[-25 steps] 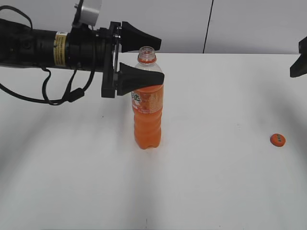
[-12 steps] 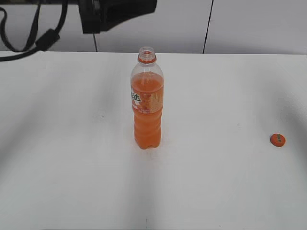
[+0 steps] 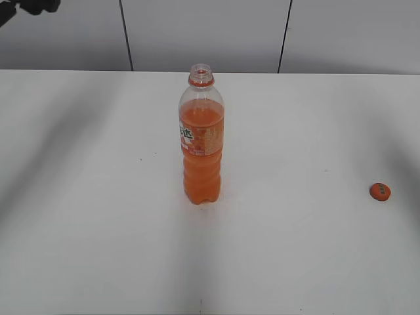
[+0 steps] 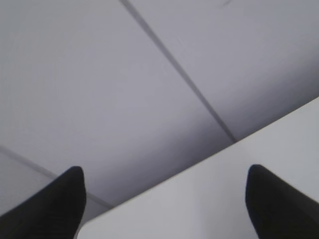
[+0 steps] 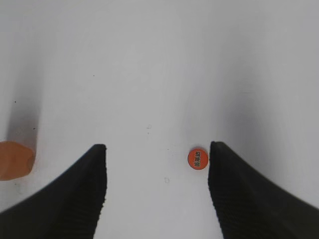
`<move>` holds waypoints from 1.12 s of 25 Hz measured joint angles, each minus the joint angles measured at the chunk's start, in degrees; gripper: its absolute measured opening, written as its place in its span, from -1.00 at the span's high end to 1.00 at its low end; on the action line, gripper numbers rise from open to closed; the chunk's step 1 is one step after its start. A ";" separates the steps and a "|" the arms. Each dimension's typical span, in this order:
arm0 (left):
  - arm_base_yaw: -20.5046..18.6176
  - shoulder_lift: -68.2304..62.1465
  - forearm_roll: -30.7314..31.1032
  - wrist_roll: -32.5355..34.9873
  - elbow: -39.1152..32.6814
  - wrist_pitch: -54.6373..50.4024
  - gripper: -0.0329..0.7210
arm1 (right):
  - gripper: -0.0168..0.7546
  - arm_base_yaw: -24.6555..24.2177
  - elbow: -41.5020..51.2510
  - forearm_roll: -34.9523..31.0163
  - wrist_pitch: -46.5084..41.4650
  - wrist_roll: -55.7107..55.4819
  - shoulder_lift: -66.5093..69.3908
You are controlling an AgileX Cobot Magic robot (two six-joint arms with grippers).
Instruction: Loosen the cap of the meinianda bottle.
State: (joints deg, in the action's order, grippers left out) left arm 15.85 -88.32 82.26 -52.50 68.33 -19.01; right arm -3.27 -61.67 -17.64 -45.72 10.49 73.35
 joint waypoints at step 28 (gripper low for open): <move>-4.64 -5.47 -75.62 37.75 20.17 -50.94 -0.66 | -0.29 0.00 0.00 3.95 -23.72 -1.43 -3.11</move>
State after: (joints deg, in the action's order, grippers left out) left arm 11.20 -93.79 6.64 -14.75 88.50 -69.95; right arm -3.27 -61.67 -13.69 -69.44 9.06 70.24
